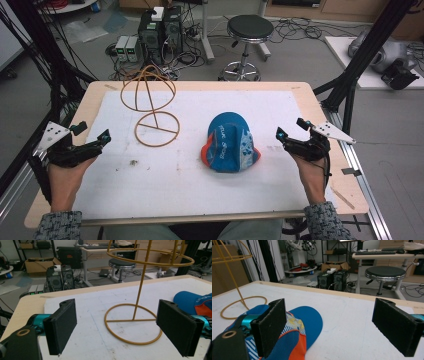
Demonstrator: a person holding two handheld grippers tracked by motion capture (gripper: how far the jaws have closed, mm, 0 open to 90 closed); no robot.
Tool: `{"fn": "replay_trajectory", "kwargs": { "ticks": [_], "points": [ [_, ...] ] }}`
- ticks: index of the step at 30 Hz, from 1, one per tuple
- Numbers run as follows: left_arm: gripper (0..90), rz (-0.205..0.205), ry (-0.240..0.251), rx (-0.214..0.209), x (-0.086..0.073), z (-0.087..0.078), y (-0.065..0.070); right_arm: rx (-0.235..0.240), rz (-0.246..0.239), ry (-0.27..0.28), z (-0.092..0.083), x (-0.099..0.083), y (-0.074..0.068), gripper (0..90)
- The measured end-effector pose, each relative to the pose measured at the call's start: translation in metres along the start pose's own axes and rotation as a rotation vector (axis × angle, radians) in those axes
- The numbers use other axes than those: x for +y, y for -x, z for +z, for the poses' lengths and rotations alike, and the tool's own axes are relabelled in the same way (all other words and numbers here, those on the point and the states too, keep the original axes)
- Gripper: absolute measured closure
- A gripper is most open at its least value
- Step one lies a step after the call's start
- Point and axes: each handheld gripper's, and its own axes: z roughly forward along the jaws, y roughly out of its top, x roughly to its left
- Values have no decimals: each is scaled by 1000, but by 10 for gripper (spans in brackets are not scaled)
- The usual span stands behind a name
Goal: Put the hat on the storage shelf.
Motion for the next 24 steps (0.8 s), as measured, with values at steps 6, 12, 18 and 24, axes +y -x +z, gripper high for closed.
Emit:
{"fn": "replay_trajectory", "kwargs": {
  "ticks": [6, 12, 18, 24],
  "points": [
    [172, -4, -2, -2, -1, 1, 0, 22, -24, 3, 1, 2, -6, 115],
    [172, 2, -11, -9, -2, 2, 2, 55, -33, 15, 4, 3, -14, 115],
    [175, 4, -11, -15, -2, 2, 3, 106, -56, 20, 11, 4, -31, 115],
    [175, 3, -11, -30, -2, 4, 5, 157, -115, -47, 32, -5, -60, 118]
  ]
}}
